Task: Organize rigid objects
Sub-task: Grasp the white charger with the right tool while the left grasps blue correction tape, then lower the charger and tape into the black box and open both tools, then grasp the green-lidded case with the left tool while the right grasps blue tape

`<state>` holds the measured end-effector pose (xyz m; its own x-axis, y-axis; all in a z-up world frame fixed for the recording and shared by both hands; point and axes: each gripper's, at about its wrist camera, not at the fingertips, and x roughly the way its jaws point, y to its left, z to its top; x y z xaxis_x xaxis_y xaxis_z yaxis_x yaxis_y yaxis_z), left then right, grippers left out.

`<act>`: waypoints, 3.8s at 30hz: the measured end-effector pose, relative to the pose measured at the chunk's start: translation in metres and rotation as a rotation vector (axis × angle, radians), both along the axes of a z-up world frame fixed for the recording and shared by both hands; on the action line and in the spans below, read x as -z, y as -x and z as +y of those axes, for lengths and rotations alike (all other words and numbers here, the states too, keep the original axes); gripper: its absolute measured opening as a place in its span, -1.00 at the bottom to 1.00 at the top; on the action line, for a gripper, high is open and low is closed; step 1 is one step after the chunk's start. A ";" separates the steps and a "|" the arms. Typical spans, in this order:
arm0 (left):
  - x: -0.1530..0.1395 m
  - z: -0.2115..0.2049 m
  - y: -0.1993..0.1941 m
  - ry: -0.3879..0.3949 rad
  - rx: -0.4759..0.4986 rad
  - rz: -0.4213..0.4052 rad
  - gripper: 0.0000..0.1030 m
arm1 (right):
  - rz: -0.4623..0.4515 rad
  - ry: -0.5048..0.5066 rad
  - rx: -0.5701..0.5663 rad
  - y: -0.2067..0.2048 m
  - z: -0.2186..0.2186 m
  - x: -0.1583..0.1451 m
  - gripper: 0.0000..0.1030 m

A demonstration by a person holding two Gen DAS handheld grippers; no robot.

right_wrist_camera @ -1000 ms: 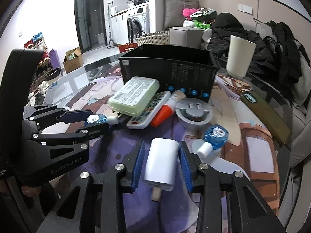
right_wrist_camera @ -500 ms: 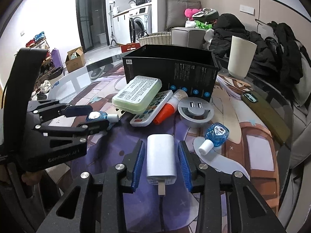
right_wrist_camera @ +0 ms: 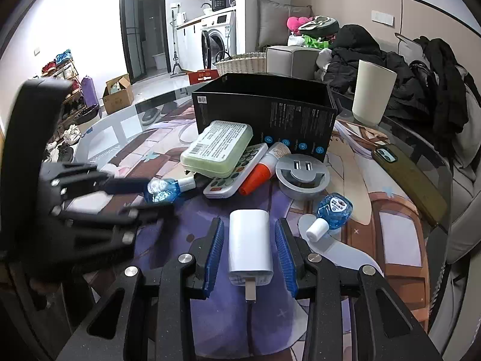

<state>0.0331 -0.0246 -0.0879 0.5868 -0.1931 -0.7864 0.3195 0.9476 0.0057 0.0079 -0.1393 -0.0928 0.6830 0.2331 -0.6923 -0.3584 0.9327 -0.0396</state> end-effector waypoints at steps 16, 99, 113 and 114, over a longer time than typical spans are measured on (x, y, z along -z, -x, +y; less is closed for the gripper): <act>0.000 -0.008 -0.015 -0.016 0.020 -0.004 -0.44 | 0.023 0.009 -0.019 -0.001 -0.003 0.004 -0.48; -0.073 -0.003 -0.177 0.059 -0.076 -0.068 0.04 | 0.072 -0.118 0.034 -0.187 -0.017 -0.074 -0.48; -0.083 -0.006 -0.107 0.082 -0.022 -0.117 0.11 | -0.031 -0.078 0.020 -0.103 -0.054 -0.094 -0.47; -0.079 -0.008 -0.104 0.078 -0.020 -0.108 0.11 | -0.003 -0.079 0.024 -0.101 -0.058 -0.087 -0.47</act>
